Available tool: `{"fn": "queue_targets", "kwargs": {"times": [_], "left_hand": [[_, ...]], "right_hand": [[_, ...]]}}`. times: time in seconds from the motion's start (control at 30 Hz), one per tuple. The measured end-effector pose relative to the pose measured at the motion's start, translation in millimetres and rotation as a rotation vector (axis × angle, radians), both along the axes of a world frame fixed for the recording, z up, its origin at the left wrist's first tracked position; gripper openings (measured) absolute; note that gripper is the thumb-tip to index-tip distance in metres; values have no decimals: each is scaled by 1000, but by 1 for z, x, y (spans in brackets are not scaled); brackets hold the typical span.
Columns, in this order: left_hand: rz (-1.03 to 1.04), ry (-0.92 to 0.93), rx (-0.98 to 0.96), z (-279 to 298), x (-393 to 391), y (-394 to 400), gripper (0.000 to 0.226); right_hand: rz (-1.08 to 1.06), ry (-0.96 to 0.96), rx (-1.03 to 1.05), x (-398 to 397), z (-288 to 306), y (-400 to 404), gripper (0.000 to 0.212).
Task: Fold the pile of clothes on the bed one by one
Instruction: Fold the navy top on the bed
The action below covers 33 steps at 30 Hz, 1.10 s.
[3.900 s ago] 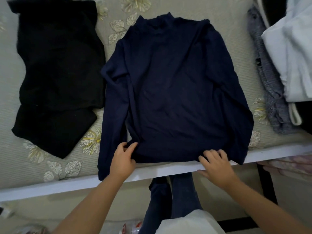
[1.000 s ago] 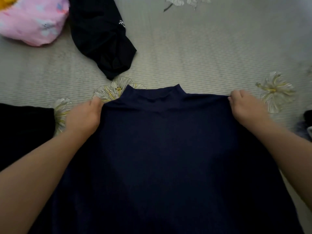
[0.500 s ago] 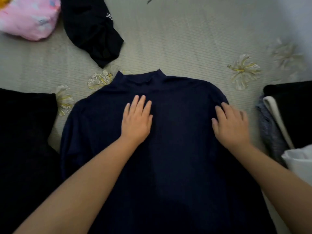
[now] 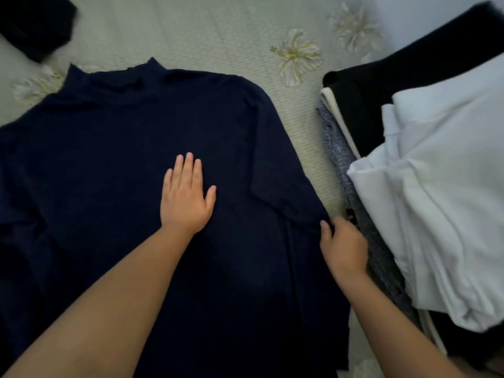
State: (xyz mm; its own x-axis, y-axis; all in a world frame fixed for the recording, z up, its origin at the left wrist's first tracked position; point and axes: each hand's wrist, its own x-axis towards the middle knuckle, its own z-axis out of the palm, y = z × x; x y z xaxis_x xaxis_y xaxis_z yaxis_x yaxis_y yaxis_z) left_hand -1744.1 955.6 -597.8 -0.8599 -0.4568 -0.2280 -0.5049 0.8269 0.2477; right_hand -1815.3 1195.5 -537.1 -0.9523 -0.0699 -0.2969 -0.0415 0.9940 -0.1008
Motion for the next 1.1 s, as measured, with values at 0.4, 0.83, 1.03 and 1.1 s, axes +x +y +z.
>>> {"fn": "queue_targets", "kwargs": {"times": [0.4, 0.83, 1.03, 1.1], "left_hand": [[-34, 14, 32, 23, 51, -28, 60], [491, 113, 144, 47, 191, -54, 51], [590, 173, 185, 63, 233, -74, 49], [587, 200, 200, 70, 233, -77, 46]], "right_hand": [[295, -55, -88, 2, 9, -28, 67], [430, 494, -856, 6, 72, -175, 32], [1431, 162, -540, 107, 38, -214, 55], [1376, 39, -429, 107, 30, -192, 49]]}}
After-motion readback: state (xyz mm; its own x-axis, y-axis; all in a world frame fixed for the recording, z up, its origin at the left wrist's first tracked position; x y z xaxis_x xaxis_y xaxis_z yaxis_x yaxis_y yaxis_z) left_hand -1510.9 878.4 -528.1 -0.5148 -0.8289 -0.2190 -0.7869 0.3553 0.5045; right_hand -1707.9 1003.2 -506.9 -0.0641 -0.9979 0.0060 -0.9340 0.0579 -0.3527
